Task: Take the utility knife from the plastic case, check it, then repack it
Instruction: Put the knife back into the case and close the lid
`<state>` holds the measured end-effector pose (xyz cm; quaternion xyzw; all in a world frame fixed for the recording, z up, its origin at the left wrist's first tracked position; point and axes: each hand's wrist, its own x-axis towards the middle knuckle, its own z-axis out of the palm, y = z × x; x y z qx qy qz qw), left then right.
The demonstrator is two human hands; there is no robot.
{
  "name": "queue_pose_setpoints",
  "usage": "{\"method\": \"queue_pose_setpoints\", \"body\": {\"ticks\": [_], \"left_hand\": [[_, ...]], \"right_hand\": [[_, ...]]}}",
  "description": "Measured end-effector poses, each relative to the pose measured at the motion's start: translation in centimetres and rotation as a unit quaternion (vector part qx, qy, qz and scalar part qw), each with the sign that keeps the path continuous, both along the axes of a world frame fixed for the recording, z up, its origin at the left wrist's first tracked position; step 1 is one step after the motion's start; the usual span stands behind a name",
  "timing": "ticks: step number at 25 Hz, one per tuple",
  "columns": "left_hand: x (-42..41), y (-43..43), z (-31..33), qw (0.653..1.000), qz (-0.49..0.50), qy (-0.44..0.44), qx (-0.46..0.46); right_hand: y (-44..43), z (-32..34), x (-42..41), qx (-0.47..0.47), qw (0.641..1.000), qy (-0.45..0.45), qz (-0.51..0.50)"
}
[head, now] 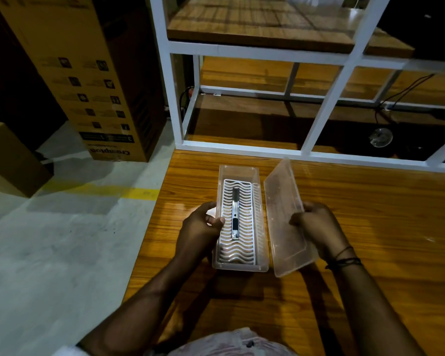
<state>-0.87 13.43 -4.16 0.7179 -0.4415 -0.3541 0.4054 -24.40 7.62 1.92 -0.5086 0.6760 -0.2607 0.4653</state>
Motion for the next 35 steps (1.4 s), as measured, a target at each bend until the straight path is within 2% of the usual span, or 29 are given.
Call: {"method": "queue_pose_setpoints", "body": {"ticks": [5, 9, 11, 16, 18, 21, 23, 27, 32, 35], "left_hand": [[-0.1, 0.2, 0.2, 1.0, 0.006, 0.011, -0.014], [0.0, 0.5, 0.2, 0.999, 0.006, 0.022, -0.023], [0.0, 0.5, 0.3, 0.999, 0.005, 0.019, -0.027], [0.2, 0.6, 0.3, 1.0, -0.004, 0.024, -0.015], [0.5, 0.7, 0.4, 0.999, -0.013, 0.032, -0.018], [0.8, 0.8, 0.4, 0.996, -0.03, 0.079, -0.013], [1.1, 0.6, 0.0, 0.997, -0.025, 0.072, -0.01], [1.3, 0.5, -0.5, 0.995, -0.034, 0.086, -0.024], [0.8, 0.3, -0.9, 0.998, -0.012, 0.063, -0.023], [-0.6, 0.8, -0.8, 0.998, -0.01, -0.031, -0.047]], "right_hand": [[1.1, 2.4, 2.8, -0.014, 0.995, -0.102, 0.001], [2.1, 1.6, 4.6, 0.016, 0.978, -0.209, 0.009], [2.5, 0.9, 5.2, 0.026, 0.972, -0.232, 0.027], [3.1, -0.5, 7.0, -0.055, 0.989, -0.103, 0.09], [3.4, -1.7, 7.7, -0.08, 0.991, -0.014, 0.106], [4.1, -2.8, 8.6, -0.075, 0.967, 0.188, 0.153], [4.7, -3.0, 9.1, -0.094, 0.949, 0.254, 0.161], [5.4, -5.0, 9.3, -0.164, 0.923, 0.308, 0.165], [5.6, -6.4, 8.9, -0.26, 0.896, 0.332, 0.138], [5.9, -6.3, 9.0, -0.272, 0.884, 0.357, 0.133]]}}
